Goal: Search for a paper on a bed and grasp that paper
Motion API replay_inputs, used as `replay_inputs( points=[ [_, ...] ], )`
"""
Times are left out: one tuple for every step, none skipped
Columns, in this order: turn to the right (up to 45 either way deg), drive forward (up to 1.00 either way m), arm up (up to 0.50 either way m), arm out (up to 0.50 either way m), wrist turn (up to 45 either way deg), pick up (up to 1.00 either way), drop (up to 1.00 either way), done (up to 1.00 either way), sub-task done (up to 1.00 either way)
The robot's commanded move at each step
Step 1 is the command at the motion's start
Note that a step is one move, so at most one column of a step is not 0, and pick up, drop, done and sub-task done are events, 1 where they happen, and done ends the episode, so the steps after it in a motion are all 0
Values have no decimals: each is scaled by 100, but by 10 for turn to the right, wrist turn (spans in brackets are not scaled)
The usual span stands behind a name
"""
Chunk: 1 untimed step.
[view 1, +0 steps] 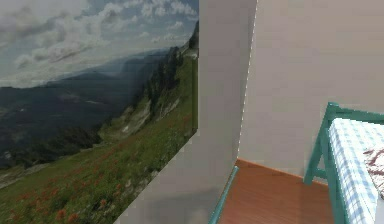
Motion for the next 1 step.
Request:
replay_inputs(
  points=[
    [0, 0, 0, 0, 450, 0, 0, 0, 0]
  ],
)
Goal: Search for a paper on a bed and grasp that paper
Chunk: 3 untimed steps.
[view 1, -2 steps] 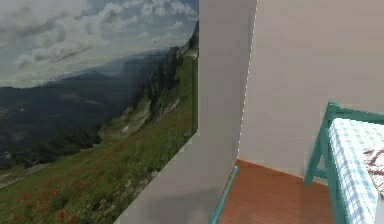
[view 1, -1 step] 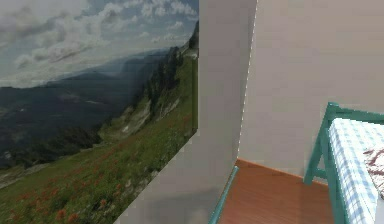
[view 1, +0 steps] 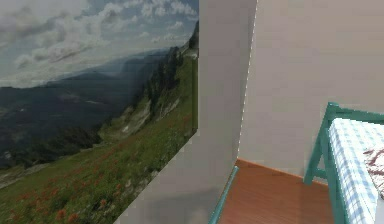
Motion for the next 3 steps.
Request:
replay_inputs(
  points=[
    [0, 0, 0, 0, 450, 0, 0, 0, 0],
    [0, 0, 0, 0, 390, 0, 0, 0, 0],
    [0, 0, -30, 0, 0, 0, 0, 0, 0]
  ],
)
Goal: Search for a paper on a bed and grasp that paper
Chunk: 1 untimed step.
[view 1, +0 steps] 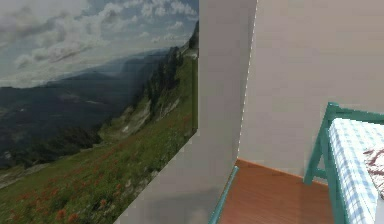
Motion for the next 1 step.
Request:
replay_inputs(
  points=[
    [0, 0, 0, 0, 0, 100, 0, 0, 0]
  ],
)
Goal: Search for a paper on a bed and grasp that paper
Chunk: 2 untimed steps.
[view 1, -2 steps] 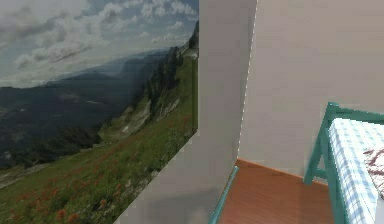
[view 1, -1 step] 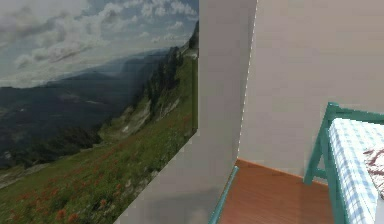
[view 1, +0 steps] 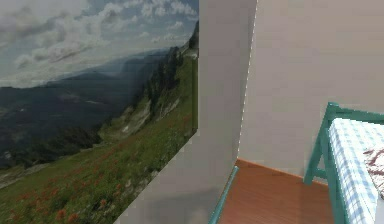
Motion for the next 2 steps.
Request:
replay_inputs(
  points=[
    [0, 0, 10, 0, 0, 0, 0, 0, 0],
    [0, 0, 0, 0, 0, 0, 0, 100, 0]
  ],
)
